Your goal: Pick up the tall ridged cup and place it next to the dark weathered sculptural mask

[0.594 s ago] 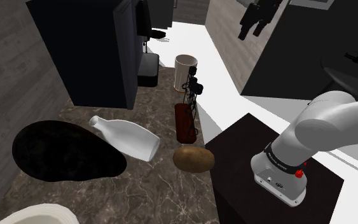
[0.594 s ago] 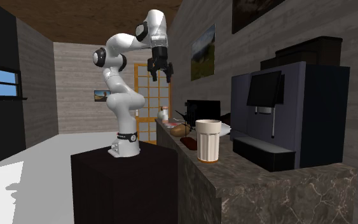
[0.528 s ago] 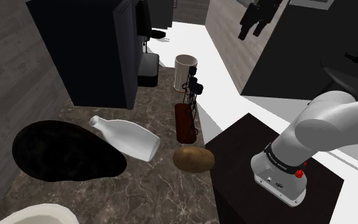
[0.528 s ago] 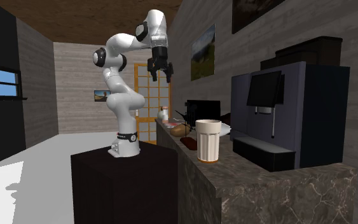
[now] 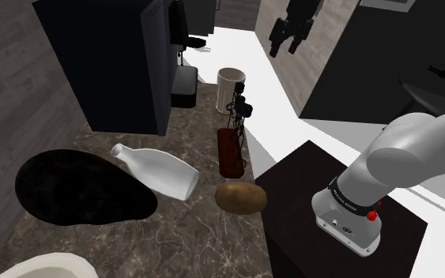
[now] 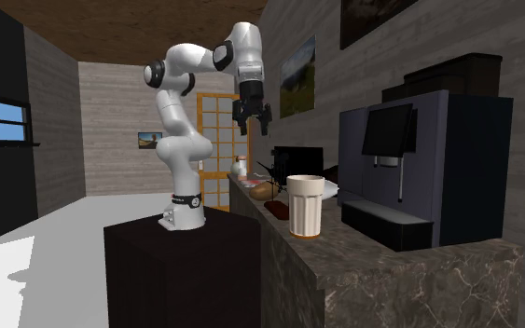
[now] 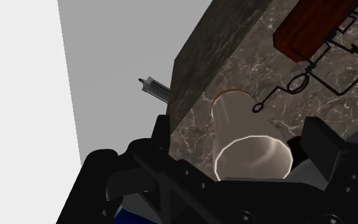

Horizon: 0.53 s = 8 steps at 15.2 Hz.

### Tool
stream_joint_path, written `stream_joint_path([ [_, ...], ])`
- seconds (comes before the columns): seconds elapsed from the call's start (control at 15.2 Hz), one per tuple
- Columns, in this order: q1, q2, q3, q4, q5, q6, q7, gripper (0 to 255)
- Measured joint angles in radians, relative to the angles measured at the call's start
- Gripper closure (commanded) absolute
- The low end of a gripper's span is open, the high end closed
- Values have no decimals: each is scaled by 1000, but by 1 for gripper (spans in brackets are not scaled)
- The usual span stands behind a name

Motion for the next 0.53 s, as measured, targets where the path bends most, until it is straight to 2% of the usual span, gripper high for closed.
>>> stream_joint_path([
  [0.53,9,301,-12,104,51,166,26,0],
])
